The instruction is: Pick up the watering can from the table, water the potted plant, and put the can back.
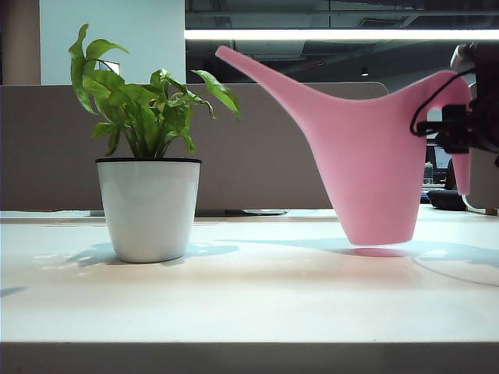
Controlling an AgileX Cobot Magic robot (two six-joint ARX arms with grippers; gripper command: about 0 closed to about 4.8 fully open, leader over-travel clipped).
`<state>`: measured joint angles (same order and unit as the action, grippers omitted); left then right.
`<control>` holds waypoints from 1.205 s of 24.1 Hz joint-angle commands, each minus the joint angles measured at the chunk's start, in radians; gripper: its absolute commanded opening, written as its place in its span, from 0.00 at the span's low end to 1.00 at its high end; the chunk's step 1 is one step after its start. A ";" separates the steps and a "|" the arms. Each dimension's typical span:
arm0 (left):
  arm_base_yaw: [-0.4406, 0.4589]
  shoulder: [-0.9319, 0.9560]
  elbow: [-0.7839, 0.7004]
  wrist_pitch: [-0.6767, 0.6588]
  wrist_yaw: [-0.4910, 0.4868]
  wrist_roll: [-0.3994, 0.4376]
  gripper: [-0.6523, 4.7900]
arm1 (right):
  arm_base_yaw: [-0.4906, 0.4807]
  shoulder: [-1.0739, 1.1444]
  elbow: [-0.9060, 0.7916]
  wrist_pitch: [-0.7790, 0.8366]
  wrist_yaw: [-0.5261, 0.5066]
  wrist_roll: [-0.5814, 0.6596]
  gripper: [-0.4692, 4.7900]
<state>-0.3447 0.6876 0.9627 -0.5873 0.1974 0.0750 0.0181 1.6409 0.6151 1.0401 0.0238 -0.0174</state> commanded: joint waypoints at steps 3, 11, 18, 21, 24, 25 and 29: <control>0.001 -0.001 0.006 0.022 0.000 0.004 0.11 | 0.000 -0.027 0.032 0.117 -0.001 0.038 0.18; 0.001 -0.001 0.006 0.021 0.001 0.004 0.11 | 0.000 -0.073 0.047 0.086 -0.053 -0.071 0.18; 0.001 -0.001 0.006 0.021 0.001 0.004 0.11 | 0.001 -0.153 0.128 -0.024 -0.122 -0.186 0.18; 0.001 -0.001 0.006 0.021 0.001 0.004 0.11 | 0.005 -0.166 0.164 -0.078 -0.135 -0.234 0.18; 0.001 -0.001 0.006 0.021 0.002 0.004 0.11 | 0.012 -0.169 0.191 -0.125 -0.135 -0.294 0.18; 0.001 -0.001 0.006 0.021 0.002 0.004 0.11 | 0.019 -0.169 0.195 -0.128 -0.135 -0.310 0.18; 0.001 -0.001 0.006 0.020 0.001 0.004 0.11 | 0.038 -0.170 0.200 -0.127 -0.130 -0.417 0.18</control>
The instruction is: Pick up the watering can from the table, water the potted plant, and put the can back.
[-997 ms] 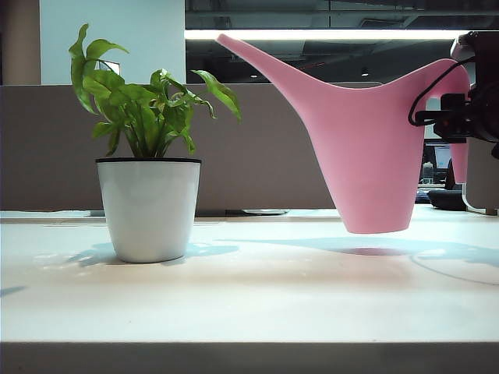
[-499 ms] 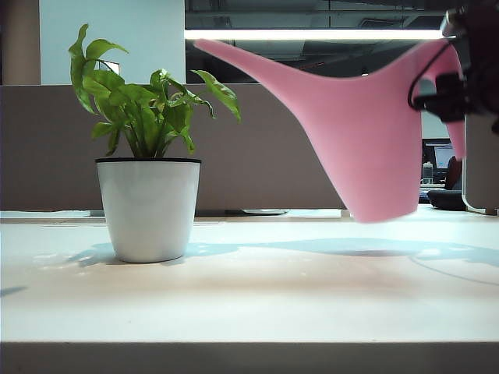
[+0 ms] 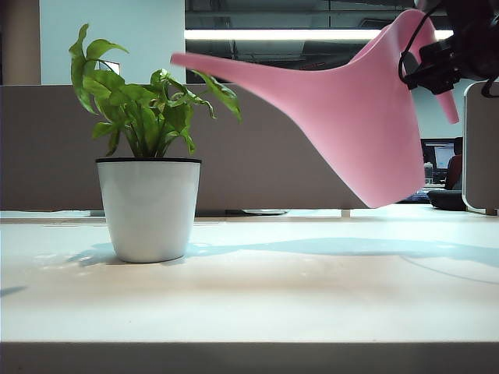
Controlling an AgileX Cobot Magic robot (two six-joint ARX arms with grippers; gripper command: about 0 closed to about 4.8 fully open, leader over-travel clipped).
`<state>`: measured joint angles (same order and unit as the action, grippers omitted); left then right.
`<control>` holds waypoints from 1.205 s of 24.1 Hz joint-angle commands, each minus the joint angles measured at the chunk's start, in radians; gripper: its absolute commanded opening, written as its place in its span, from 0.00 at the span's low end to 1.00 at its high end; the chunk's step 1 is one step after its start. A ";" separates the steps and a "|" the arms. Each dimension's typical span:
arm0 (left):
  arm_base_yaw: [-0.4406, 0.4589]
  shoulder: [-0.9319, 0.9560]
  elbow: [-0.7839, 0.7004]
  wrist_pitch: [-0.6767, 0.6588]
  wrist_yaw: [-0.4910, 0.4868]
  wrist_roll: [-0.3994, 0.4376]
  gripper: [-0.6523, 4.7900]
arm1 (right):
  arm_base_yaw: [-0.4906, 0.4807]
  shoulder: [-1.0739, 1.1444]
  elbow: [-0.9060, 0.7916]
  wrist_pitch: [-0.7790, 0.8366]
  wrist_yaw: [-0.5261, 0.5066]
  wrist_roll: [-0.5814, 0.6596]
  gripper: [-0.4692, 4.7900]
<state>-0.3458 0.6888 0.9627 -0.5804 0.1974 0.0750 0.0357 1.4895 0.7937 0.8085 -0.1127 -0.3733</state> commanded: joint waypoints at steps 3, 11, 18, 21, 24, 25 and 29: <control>0.002 -0.002 0.006 0.014 0.001 0.004 0.11 | 0.038 -0.021 0.022 0.105 0.006 -0.107 0.18; 0.002 -0.002 0.006 0.014 0.001 0.004 0.11 | 0.047 -0.043 0.035 0.109 0.036 -0.203 0.18; 0.002 -0.002 0.006 0.013 0.002 0.004 0.11 | 0.049 -0.055 0.060 0.108 0.036 -0.269 0.18; 0.002 -0.002 0.006 0.013 0.002 0.004 0.11 | 0.049 -0.060 0.076 0.107 0.036 -0.287 0.18; 0.002 -0.002 0.006 0.013 0.002 0.003 0.11 | 0.049 -0.064 0.104 0.098 0.035 -0.313 0.18; 0.002 -0.002 0.006 0.013 0.002 0.004 0.11 | 0.049 -0.066 0.110 0.091 0.035 -0.313 0.18; 0.002 -0.002 0.006 0.013 0.002 0.003 0.11 | 0.049 -0.075 0.120 0.077 0.031 -0.342 0.18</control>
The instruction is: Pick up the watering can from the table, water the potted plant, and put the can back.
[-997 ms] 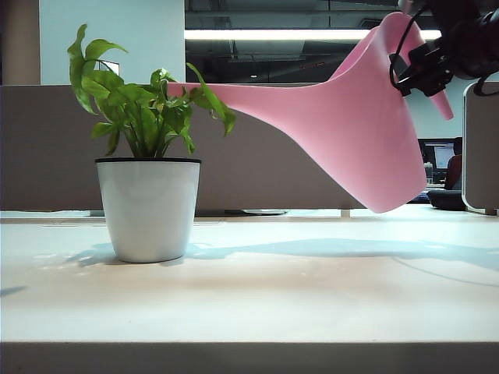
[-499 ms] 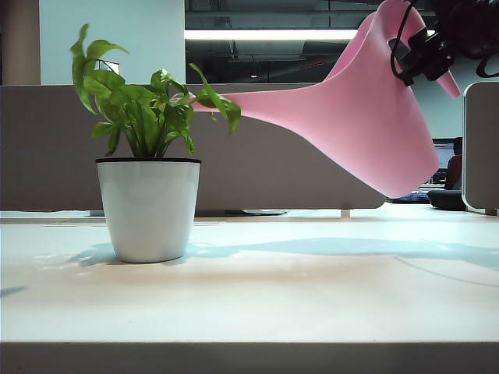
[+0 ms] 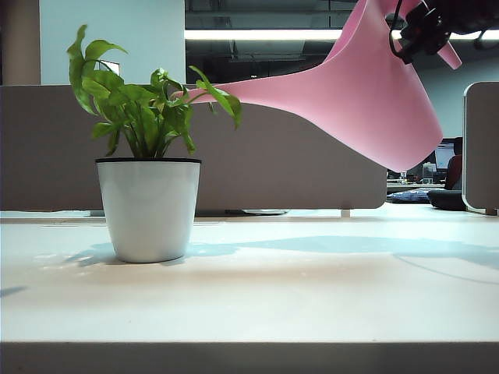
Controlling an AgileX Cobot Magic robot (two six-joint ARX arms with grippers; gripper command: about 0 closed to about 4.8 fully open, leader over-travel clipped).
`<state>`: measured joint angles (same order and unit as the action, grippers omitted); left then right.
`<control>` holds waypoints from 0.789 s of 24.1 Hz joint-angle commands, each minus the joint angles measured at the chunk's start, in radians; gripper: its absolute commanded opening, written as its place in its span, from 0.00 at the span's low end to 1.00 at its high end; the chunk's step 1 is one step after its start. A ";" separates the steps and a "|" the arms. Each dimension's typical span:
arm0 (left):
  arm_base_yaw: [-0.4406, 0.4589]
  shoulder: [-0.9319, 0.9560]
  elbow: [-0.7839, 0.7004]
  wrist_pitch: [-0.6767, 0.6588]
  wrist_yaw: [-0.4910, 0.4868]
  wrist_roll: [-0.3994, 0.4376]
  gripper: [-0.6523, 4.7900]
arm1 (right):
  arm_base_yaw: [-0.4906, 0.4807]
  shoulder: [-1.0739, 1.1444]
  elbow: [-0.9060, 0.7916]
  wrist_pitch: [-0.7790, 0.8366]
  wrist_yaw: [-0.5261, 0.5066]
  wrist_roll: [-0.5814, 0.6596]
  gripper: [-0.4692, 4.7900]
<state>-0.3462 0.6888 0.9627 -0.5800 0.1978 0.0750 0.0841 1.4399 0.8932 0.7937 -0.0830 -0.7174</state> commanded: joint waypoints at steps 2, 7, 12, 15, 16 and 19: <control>0.002 -0.002 0.006 0.013 0.001 0.003 0.11 | 0.001 -0.029 0.021 0.091 -0.006 0.003 0.18; 0.002 -0.002 0.006 0.013 0.001 0.003 0.11 | 0.022 -0.048 0.022 0.063 -0.024 -0.064 0.18; 0.002 -0.002 0.006 0.012 0.006 0.003 0.11 | 0.045 -0.050 0.021 0.054 -0.024 -0.080 0.18; 0.002 -0.002 0.006 0.012 0.008 0.003 0.11 | 0.045 -0.052 0.021 0.053 -0.023 -0.080 0.18; 0.002 -0.002 0.006 0.012 0.008 0.003 0.11 | 0.045 -0.056 0.021 0.050 -0.023 -0.082 0.18; 0.002 -0.002 0.006 0.013 0.008 0.003 0.11 | 0.045 -0.069 0.022 0.045 -0.023 -0.102 0.18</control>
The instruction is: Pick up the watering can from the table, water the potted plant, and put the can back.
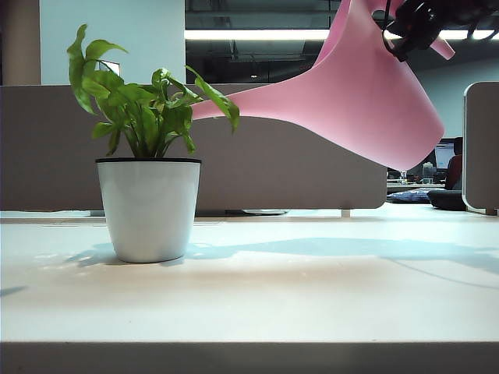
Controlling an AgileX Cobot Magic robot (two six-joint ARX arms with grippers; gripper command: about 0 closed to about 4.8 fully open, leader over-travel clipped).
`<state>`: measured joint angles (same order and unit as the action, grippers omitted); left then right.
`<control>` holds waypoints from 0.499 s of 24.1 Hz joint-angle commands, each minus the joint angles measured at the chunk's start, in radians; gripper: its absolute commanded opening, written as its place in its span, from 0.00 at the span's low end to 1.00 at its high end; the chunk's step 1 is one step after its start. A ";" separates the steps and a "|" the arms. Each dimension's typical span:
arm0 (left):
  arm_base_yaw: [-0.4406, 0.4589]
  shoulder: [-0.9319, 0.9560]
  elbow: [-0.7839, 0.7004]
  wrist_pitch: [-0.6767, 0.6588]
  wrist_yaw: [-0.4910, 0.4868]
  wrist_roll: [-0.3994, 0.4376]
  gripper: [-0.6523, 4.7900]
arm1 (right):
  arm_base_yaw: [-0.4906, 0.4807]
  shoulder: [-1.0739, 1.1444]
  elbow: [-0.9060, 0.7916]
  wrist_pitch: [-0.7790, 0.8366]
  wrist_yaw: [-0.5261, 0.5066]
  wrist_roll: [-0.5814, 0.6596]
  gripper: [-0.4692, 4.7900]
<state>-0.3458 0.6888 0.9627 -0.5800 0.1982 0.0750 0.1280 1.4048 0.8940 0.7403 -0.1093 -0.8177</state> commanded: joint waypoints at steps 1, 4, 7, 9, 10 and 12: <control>0.002 -0.002 0.006 0.013 0.007 0.003 0.11 | 0.001 -0.037 0.021 0.097 0.004 -0.002 0.18; 0.002 -0.002 0.006 0.013 0.007 0.003 0.11 | 0.001 -0.043 0.021 0.097 0.006 -0.002 0.18; 0.002 -0.002 0.006 0.013 0.007 0.003 0.11 | 0.001 -0.048 0.021 0.096 0.006 -0.002 0.18; 0.002 -0.002 0.006 0.013 0.007 0.003 0.11 | 0.001 -0.051 0.021 0.094 0.006 -0.002 0.18; 0.002 -0.002 0.006 0.013 0.007 0.003 0.11 | 0.001 -0.054 0.021 0.094 0.007 -0.002 0.18; 0.002 -0.002 0.006 0.012 0.007 0.003 0.11 | 0.001 -0.062 0.021 0.093 0.007 -0.003 0.18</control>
<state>-0.3458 0.6888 0.9627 -0.5800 0.1982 0.0750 0.1276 1.3663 0.8940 0.7341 -0.1085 -0.8318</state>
